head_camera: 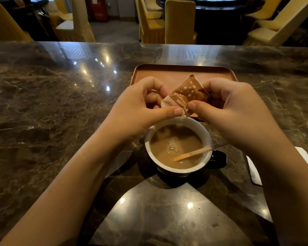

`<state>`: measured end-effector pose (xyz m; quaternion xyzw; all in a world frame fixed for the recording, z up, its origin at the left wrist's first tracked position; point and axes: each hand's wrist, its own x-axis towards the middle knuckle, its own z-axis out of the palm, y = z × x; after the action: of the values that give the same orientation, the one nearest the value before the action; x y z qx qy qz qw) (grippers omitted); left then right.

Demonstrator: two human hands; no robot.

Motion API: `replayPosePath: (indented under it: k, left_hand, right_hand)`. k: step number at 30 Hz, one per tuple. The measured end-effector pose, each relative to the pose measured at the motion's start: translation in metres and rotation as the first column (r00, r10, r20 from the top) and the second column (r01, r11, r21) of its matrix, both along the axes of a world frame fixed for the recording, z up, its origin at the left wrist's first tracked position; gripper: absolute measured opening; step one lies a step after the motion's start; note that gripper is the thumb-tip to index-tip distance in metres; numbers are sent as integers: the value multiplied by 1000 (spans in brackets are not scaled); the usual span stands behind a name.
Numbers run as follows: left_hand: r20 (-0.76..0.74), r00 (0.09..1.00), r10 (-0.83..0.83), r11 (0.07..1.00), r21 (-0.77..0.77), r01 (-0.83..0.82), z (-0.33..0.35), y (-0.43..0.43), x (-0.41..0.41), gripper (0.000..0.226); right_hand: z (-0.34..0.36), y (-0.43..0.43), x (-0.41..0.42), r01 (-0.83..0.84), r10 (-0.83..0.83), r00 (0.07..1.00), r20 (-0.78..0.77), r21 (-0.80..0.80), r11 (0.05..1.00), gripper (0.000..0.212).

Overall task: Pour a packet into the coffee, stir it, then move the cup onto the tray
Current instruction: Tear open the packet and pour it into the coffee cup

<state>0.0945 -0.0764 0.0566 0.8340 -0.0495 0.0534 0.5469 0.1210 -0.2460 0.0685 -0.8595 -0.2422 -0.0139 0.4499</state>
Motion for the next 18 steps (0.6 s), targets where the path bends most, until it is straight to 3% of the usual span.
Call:
replayPosePath:
  k: [6, 12, 18]
  left_hand:
    - [15, 1000, 10, 999, -32, -9, 2, 0, -1, 28]
    - [-40, 998, -46, 998, 36, 47, 6, 3, 1, 20]
    - [-52, 998, -42, 997, 66, 46, 23, -5, -7, 20]
  right_hand:
    - [4, -2, 2, -8, 7, 999, -44, -3, 1000, 15]
    - [19, -7, 4, -93, 85, 993, -84, -96, 991, 27]
    - [23, -6, -3, -29, 27, 994, -110, -17, 999, 17]
